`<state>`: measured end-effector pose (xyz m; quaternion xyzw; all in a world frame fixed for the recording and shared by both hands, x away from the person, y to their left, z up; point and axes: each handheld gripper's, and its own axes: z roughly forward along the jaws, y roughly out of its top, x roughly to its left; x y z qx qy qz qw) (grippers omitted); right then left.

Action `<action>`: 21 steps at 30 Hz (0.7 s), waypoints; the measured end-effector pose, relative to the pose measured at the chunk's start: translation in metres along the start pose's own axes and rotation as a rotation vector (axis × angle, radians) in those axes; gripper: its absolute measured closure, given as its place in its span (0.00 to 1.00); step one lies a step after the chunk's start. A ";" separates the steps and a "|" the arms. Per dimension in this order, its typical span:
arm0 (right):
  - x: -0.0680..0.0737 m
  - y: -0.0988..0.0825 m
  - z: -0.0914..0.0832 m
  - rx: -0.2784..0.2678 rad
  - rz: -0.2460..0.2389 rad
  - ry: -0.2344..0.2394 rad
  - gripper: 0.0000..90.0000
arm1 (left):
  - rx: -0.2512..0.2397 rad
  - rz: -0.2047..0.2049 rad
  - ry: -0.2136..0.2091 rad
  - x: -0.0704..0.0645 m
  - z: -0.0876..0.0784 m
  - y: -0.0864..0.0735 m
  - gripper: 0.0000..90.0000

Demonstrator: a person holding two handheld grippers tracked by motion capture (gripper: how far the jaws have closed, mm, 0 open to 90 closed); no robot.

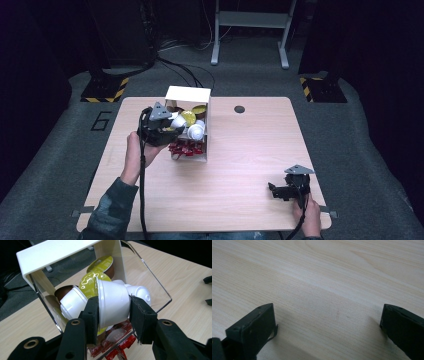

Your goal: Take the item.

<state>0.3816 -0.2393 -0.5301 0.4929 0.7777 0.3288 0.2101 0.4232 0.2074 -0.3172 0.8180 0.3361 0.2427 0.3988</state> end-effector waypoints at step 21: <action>0.000 0.000 0.000 0.000 0.000 0.000 0.00 | -0.063 0.007 0.035 0.008 -0.036 -0.012 0.67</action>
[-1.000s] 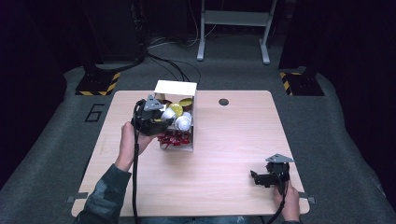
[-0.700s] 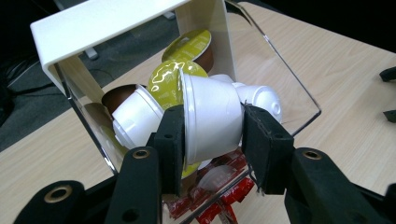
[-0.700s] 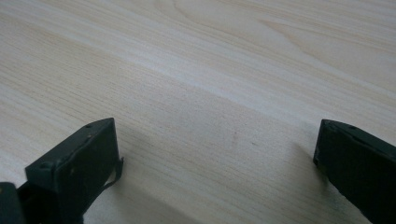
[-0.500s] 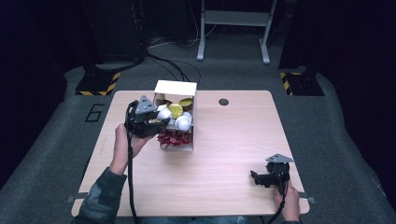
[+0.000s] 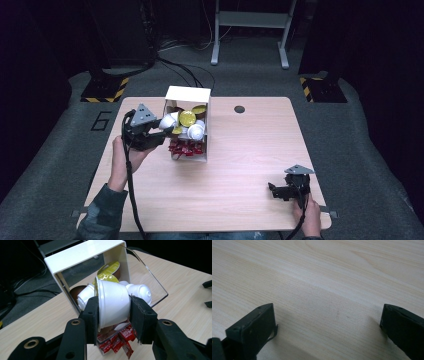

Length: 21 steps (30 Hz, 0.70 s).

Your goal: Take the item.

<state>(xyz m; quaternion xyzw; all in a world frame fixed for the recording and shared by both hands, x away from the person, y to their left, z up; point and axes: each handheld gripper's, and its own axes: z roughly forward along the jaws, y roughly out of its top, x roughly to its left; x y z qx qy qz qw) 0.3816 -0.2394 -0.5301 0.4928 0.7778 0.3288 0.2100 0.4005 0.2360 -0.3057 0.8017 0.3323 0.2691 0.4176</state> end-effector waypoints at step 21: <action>0.000 0.000 0.000 -0.001 0.001 -0.002 0.00 | -0.034 -0.028 0.066 0.014 -0.028 -0.014 0.67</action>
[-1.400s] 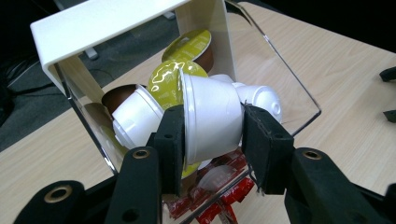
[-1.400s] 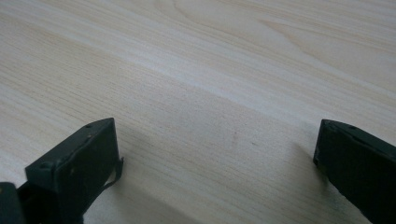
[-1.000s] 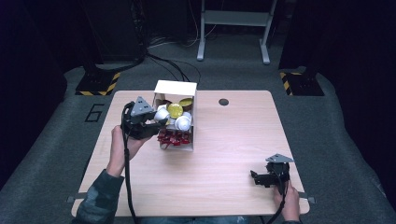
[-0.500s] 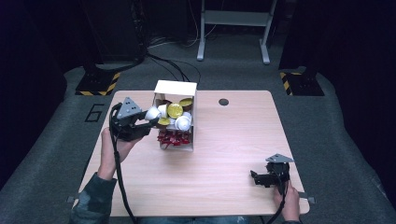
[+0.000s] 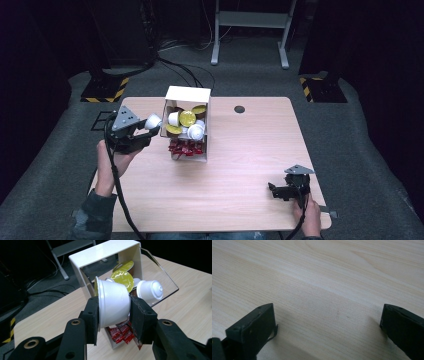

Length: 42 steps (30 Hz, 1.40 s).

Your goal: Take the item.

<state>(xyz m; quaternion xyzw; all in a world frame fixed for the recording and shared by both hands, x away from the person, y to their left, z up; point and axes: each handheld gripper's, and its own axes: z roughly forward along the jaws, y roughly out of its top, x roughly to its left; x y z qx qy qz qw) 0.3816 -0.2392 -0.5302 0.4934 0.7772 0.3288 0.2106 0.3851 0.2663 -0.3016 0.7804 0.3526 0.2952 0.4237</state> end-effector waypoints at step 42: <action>0.000 0.000 0.000 0.000 -0.001 0.007 0.00 | 0.068 -0.160 0.080 0.054 0.015 -0.082 0.67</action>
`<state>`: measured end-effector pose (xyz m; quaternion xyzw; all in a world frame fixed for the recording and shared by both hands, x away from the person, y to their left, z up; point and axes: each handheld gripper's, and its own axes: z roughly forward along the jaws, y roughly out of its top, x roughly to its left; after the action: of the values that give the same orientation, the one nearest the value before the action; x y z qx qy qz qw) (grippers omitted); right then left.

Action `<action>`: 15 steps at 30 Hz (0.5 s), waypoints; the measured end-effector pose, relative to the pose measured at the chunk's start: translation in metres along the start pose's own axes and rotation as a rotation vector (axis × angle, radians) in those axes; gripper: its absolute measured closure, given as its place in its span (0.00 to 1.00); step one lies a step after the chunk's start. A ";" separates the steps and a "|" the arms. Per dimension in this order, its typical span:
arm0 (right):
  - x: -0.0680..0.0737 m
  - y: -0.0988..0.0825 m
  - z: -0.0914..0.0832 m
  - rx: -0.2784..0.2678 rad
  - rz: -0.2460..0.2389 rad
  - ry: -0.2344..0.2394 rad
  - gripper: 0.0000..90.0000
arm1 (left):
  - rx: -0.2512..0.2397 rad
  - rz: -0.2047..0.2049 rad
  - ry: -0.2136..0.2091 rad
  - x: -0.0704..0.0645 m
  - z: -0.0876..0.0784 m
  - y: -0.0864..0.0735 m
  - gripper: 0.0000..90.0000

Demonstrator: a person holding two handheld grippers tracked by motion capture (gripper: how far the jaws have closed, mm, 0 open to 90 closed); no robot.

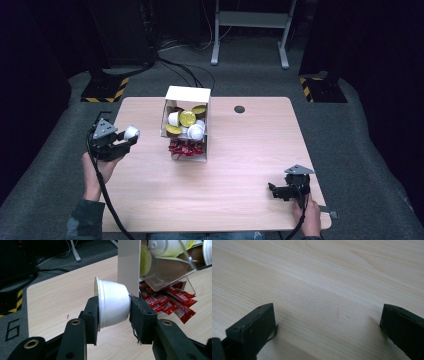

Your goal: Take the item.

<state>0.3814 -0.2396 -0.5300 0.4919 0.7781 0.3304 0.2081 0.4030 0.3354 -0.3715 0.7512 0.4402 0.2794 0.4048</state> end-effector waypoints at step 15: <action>0.000 0.000 0.000 0.000 0.000 0.000 0.00 | 0.021 -0.045 -0.003 0.007 0.019 -0.021 0.67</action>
<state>0.3814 -0.2396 -0.5300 0.4918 0.7782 0.3305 0.2082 0.4117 0.3409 -0.3986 0.7458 0.4592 0.2646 0.4036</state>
